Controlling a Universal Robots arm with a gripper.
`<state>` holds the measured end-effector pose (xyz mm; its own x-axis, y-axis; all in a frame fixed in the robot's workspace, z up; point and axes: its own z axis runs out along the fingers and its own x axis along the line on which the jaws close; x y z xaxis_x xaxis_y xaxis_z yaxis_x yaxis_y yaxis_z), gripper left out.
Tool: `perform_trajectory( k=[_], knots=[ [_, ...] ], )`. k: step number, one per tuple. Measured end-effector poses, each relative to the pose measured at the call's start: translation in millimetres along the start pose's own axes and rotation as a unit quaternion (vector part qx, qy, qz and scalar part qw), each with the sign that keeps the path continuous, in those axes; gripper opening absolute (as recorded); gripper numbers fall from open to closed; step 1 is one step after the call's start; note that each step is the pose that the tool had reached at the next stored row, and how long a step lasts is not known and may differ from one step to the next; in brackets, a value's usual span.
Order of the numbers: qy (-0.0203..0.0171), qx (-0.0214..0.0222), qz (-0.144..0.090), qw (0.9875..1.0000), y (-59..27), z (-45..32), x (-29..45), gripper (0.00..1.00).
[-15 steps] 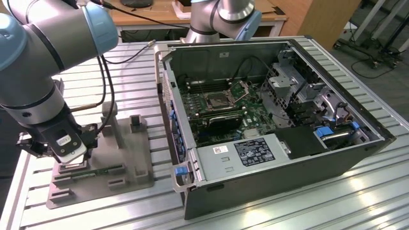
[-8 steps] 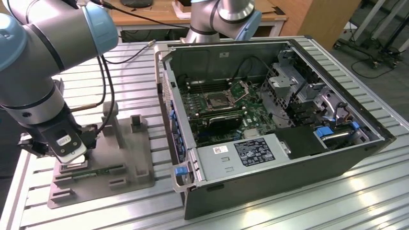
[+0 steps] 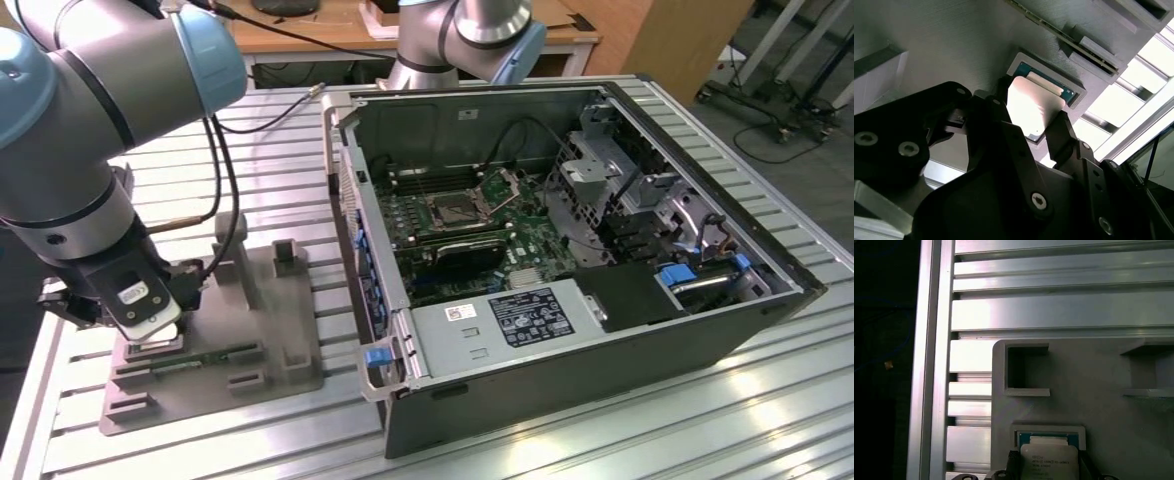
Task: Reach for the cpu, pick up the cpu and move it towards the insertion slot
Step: 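Pick up the cpu and move it towards the insertion slot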
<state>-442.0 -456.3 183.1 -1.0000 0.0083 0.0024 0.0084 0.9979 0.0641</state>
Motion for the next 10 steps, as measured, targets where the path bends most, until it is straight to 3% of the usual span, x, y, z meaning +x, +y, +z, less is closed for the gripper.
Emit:
perform_trajectory(
  k=[10],
  knots=[
    [0.0, 0.0, 0.0, 1.0, 0.3, -4.8, 0.0, 0.54]
  ],
)
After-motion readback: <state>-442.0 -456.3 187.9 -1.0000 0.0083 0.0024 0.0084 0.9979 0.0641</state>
